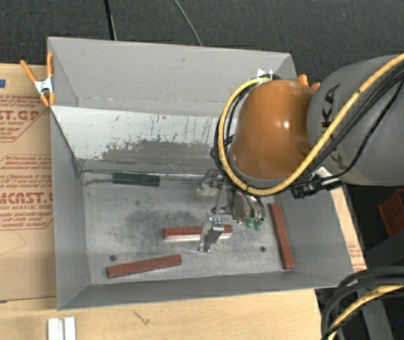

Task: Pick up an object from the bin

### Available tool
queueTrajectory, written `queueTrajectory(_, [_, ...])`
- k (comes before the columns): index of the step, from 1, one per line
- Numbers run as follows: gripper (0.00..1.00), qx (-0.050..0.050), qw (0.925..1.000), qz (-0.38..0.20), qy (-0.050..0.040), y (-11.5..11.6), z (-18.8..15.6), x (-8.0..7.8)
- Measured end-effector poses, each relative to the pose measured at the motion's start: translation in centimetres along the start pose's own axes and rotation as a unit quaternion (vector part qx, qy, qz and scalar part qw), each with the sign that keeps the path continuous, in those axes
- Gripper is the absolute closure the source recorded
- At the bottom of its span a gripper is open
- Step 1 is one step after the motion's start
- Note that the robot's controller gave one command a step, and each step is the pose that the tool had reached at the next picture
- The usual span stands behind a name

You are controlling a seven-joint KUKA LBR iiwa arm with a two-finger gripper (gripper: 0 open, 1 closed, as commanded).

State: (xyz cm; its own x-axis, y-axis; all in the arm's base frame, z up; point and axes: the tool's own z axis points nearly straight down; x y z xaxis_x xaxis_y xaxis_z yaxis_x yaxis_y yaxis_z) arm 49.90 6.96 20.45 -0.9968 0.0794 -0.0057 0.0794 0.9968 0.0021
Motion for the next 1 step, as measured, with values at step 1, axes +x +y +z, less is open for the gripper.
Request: queueTrajectory(1, [0.0, 0.0, 0.9998, -0.02, -0.0001, 0.34, 5.91, -1.37])
